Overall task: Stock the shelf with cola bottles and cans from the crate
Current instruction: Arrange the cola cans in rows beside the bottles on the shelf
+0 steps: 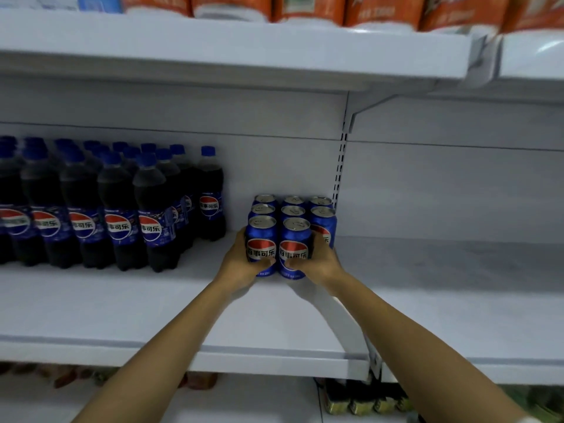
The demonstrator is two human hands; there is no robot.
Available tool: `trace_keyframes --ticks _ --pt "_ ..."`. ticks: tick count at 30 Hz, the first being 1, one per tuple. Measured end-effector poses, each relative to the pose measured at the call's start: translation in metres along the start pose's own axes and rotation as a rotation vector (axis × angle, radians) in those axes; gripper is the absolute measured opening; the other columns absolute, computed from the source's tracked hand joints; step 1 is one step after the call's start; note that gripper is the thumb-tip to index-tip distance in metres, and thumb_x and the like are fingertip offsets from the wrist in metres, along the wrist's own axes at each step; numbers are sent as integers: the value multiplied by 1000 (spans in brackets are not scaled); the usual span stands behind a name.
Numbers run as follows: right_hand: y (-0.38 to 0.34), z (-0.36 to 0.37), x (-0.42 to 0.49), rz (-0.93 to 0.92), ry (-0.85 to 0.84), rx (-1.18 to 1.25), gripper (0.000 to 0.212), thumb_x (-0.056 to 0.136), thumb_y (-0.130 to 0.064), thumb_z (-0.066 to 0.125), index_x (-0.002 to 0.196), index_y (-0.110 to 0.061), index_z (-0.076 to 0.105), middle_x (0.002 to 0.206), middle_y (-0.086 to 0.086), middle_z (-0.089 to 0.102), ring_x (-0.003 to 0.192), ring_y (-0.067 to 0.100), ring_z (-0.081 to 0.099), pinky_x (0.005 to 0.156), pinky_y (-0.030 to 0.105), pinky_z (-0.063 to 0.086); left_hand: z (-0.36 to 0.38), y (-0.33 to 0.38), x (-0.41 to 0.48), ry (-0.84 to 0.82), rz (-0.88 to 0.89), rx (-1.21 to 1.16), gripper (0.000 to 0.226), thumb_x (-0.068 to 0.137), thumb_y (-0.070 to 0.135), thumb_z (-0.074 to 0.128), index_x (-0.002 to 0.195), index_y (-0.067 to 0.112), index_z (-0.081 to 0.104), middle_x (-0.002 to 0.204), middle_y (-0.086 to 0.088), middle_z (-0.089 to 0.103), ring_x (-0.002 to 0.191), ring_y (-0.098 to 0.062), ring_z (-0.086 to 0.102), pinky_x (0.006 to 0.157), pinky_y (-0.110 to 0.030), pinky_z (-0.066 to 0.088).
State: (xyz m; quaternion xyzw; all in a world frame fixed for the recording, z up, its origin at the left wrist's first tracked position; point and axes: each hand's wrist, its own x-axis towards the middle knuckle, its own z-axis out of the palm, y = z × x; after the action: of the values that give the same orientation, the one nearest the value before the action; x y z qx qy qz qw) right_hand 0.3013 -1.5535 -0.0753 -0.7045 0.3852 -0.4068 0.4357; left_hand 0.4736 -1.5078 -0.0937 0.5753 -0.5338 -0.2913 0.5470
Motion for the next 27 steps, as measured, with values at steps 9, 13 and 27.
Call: trace_keyframes --ticks 9,13,27 --pt "0 -10 -35 -30 56 -112 81 76 -22 81 141 -17 32 127 -8 50 119 11 49 99 27 40 10 7 -36 143 -93 -87 113 71 14 83 152 23 4 145 11 25 124 -11 38 86 -28 49" --pt "9 -35 -95 8 74 -132 79 81 -33 75 144 -16 30 138 0 43 128 14 43 97 22 35 32 25 -74 246 -61 5 97 80 9 75 152 15 10 150 5 25 132 -15 32 64 1 41" --pt "129 -219 -454 459 481 -79 29 90 -32 66 106 -9 62 96 7 64 86 13 62 70 20 50 209 -16 -342 -341 -48 162 44 93 24 61 134 19 44 122 5 57 106 -5 56 90 -25 46"
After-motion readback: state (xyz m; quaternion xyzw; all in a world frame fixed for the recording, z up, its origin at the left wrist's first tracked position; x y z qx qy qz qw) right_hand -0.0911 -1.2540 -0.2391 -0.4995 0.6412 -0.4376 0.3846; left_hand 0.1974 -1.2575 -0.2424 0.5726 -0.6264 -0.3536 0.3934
